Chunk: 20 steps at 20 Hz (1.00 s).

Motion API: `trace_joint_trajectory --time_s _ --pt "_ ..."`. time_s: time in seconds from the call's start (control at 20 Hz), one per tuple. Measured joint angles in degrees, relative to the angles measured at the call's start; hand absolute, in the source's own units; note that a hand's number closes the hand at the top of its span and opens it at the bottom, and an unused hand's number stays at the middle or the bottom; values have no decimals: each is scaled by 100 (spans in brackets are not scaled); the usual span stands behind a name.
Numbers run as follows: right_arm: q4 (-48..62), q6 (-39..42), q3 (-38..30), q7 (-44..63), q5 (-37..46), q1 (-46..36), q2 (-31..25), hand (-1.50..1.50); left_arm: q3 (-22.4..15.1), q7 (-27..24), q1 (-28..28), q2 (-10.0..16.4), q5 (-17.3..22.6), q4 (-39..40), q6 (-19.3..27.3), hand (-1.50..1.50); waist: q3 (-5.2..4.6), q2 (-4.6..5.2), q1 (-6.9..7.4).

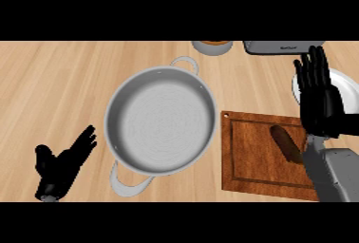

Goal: Pick the sweet potato from the cutting board and place it in the pot

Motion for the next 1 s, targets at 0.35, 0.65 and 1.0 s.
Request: trace_joint_trajectory --time_s 0.35,0.65,1.0 --pt "277 -220 68 519 1410 996 -1548 -150 517 -234 -211 517 -548 -88 616 0 -88 -40 -69" --pt "50 -1451 96 -366 3463 1776 -2668 -150 741 -283 -152 731 -778 -157 954 0 -67 -94 -184" --pt "-1446 -2010 392 311 4928 3281 -2773 -150 751 -136 -73 742 -990 -511 1105 0 -52 -54 -63"
